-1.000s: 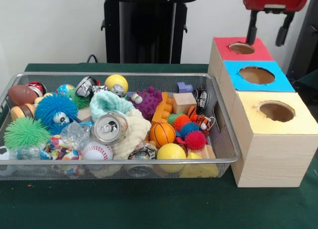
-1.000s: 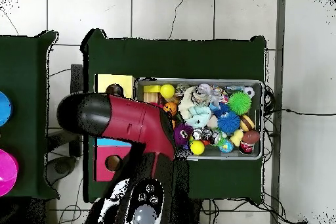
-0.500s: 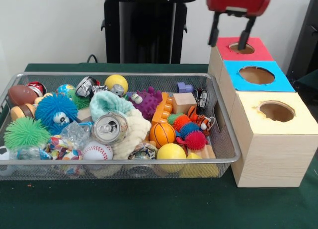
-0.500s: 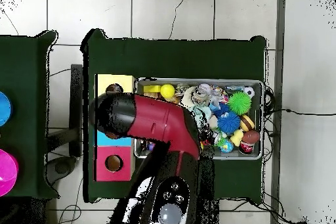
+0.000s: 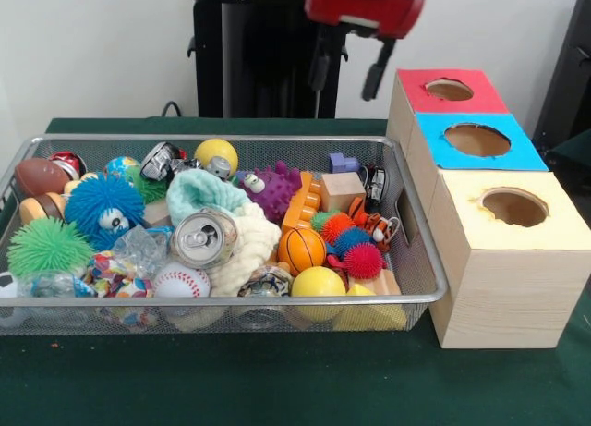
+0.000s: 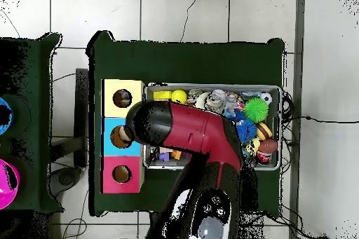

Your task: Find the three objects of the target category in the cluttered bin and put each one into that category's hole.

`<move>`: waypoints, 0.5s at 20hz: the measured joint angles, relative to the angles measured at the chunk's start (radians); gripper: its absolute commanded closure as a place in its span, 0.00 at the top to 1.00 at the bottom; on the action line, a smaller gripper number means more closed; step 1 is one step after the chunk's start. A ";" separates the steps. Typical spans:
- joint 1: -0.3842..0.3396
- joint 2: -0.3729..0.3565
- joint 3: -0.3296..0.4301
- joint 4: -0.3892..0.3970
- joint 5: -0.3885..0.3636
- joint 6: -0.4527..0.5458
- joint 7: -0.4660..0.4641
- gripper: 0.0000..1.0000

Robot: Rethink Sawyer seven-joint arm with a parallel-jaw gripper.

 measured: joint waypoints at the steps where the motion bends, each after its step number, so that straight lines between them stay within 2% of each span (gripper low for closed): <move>1: -0.006 0.000 0.000 0.000 -0.008 -0.004 0.000 1.00; 10: -0.097 -0.004 0.032 0.000 -0.068 -0.064 0.000 1.00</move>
